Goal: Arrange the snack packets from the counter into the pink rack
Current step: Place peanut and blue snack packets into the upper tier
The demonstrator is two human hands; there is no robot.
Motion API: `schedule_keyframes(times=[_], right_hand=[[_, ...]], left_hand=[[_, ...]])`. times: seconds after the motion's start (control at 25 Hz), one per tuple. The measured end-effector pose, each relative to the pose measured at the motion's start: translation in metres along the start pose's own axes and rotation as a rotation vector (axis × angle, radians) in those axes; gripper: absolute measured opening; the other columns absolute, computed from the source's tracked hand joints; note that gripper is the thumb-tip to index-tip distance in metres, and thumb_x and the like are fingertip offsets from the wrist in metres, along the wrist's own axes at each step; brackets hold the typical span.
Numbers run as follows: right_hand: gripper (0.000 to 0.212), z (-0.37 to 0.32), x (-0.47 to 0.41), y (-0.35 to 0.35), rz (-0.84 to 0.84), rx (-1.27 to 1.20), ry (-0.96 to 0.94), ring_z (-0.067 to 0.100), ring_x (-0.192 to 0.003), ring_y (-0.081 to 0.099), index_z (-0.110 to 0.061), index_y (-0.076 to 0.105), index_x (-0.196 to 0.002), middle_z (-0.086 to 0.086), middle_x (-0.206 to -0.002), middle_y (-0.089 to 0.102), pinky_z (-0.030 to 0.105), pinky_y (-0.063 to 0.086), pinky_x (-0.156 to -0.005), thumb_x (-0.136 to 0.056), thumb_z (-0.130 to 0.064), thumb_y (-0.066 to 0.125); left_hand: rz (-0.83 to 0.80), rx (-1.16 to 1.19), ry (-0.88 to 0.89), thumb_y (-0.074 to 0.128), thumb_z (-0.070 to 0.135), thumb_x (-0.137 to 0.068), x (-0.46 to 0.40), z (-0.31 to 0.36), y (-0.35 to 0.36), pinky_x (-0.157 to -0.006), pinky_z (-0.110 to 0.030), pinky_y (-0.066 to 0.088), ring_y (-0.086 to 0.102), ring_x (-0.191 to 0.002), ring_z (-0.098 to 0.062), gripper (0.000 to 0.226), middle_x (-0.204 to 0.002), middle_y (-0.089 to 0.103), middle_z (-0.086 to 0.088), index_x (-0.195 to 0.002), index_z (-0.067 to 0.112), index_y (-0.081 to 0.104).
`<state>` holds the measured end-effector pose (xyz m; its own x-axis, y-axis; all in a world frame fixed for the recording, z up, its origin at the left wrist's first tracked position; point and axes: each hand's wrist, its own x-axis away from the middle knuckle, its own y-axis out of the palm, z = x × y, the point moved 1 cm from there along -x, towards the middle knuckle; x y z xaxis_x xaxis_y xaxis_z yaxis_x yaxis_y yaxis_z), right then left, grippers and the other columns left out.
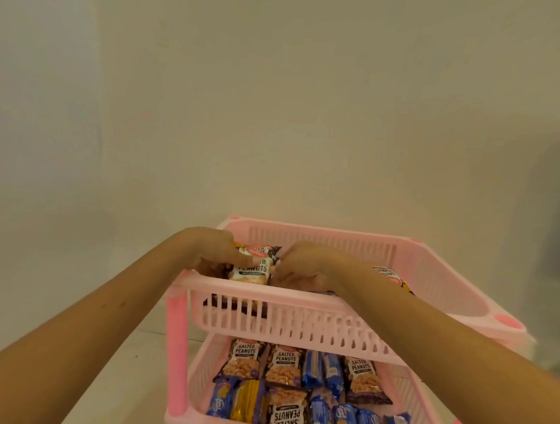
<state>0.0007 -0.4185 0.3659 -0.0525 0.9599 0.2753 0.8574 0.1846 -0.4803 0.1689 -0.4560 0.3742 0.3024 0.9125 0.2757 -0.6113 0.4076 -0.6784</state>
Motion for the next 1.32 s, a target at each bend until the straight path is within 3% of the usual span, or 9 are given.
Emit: schedule_keyframes(times=[0.24,0.32,0.48,0.6,0.76,0.88,1.04,1.16,1.32], right_hand=[[0.040,-0.008,0.006,0.011,0.109,0.406,-0.065,0.031,-0.106,0.064,0.004,0.055,-0.122,0.021,-0.120,0.062,0.044,0.052,-0.094,-0.085,-0.005,0.066],[0.039,-0.003,0.008,0.004,0.159,0.466,-0.081,0.035,-0.106,0.065,0.004,0.057,-0.122,0.022,-0.119,0.063,0.047,0.052,-0.093,-0.084,-0.002,0.065],[0.030,0.011,0.022,-0.018,0.371,0.471,-0.218,0.027,-0.097,0.064,-0.007,0.062,-0.114,0.011,-0.117,0.062,0.035,0.054,-0.084,-0.085,-0.002,0.059],[0.020,0.029,0.047,-0.041,0.652,0.480,-0.369,0.017,-0.086,0.058,-0.011,0.070,-0.098,0.007,-0.107,0.069,0.022,0.041,-0.075,-0.083,-0.006,0.059],[0.017,0.058,0.109,-0.081,0.905,0.281,-0.532,0.009,-0.080,0.058,-0.014,0.072,-0.091,0.003,-0.094,0.073,0.015,0.038,-0.070,-0.079,-0.007,0.063],[0.014,0.100,0.164,-0.108,0.973,0.211,-0.563,0.010,-0.077,0.063,-0.017,0.069,-0.086,-0.001,-0.083,0.071,0.013,0.045,-0.070,-0.078,-0.007,0.063],[0.013,0.189,0.227,-0.141,0.916,0.124,-0.456,0.011,-0.078,0.067,-0.013,0.067,-0.089,0.000,-0.078,0.070,0.020,0.052,-0.074,-0.082,-0.004,0.061],[0.010,0.278,0.269,-0.169,0.896,0.056,-0.284,0.011,-0.077,0.065,-0.013,0.066,-0.089,0.002,-0.080,0.070,0.018,0.048,-0.069,-0.083,-0.005,0.064],[0.012,0.401,0.324,-0.194,0.802,-0.011,-0.037,0.006,-0.067,0.060,-0.011,0.065,-0.092,0.010,-0.083,0.066,0.016,0.046,-0.061,-0.084,-0.002,0.064]], left_hand=[[0.299,-0.765,0.016,0.065,0.035,-0.088,0.015,0.016,0.016,-0.054,-0.021,0.044,0.061,-0.073,-0.017,0.046,-0.108,0.063,-0.006,-0.124,0.008,0.054],[0.331,-0.785,0.145,0.064,0.036,-0.088,0.012,0.017,0.016,-0.076,-0.026,0.048,0.062,-0.097,-0.019,0.050,-0.127,0.059,-0.005,-0.131,0.013,0.054],[-0.050,-0.756,0.147,0.038,0.047,-0.098,0.020,0.016,0.022,-0.104,-0.035,0.037,0.052,-0.120,-0.017,0.045,-0.137,0.054,0.001,-0.132,0.024,0.056],[-0.010,-0.678,0.154,0.033,0.040,-0.101,0.029,0.018,0.026,-0.095,-0.030,0.039,0.057,-0.107,-0.018,0.041,-0.128,0.060,-0.003,-0.123,0.019,0.060],[0.473,-0.565,0.422,0.048,0.029,-0.094,0.045,0.036,0.040,-0.089,-0.030,0.046,0.061,-0.108,-0.026,0.032,-0.122,0.066,-0.010,-0.114,0.013,0.067],[0.632,-0.308,0.710,0.050,0.029,-0.083,0.075,0.063,0.086,-0.088,-0.031,0.046,0.065,-0.100,-0.026,0.033,-0.104,0.072,-0.010,-0.102,0.013,0.072],[0.600,0.183,0.964,0.053,0.015,-0.088,0.121,0.081,0.174,-0.070,-0.019,0.050,0.064,-0.072,-0.003,0.017,-0.072,0.070,0.016,-0.090,0.023,0.068],[0.484,0.338,0.938,0.052,0.017,-0.090,0.130,0.078,0.261,-0.059,-0.008,0.044,0.059,-0.063,0.005,0.022,-0.072,0.068,0.025,-0.085,0.036,0.062],[0.294,0.388,0.797,0.052,0.017,-0.085,0.116,0.080,0.396,-0.064,-0.015,0.048,0.062,-0.064,0.002,0.023,-0.070,0.068,0.020,-0.080,0.037,0.061]])
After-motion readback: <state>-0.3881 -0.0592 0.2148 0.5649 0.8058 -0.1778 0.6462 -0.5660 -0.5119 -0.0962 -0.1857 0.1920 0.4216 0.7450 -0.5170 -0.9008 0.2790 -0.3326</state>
